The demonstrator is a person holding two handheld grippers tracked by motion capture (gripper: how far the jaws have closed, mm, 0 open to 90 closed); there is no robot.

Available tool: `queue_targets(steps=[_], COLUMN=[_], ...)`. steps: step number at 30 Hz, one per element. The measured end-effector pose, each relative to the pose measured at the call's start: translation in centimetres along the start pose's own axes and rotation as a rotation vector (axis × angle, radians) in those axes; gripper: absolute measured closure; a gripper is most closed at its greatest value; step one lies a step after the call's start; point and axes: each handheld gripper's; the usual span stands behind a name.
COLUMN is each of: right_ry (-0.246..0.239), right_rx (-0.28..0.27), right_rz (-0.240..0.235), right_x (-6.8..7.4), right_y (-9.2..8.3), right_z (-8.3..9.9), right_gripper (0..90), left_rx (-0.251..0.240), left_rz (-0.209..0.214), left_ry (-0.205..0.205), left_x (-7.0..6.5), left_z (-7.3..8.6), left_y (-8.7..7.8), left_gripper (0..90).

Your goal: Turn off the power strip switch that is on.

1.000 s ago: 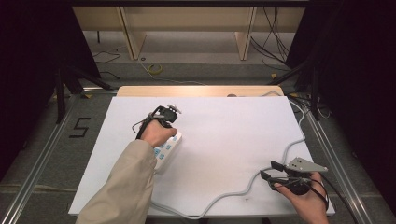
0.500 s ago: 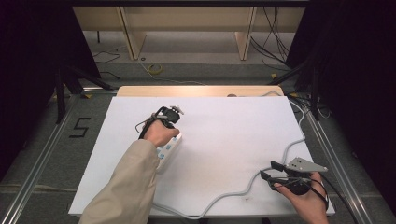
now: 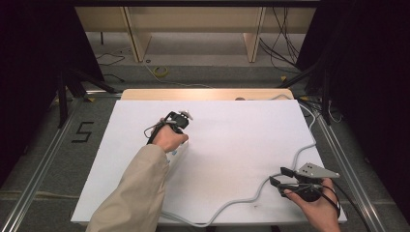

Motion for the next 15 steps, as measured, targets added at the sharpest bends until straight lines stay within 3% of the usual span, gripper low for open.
queue_targets(steps=[15], right_ry=[0.002], right_rx=[0.005], right_rz=[-0.003], right_x=[0.06], right_y=[0.04], right_z=[-0.02], right_gripper=[40.6], left_rx=[0.005], left_rz=[-0.006], left_ry=[-0.008], left_x=[0.15], left_z=[-0.06], left_y=[0.19], left_gripper=[89.6])
Point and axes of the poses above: each handheld gripper's, and its own axes: y roughly forward along the jaws, z roughly out of its underside, x roughly to its left, and after that the axes turned 11 degrees about -y, right-handed
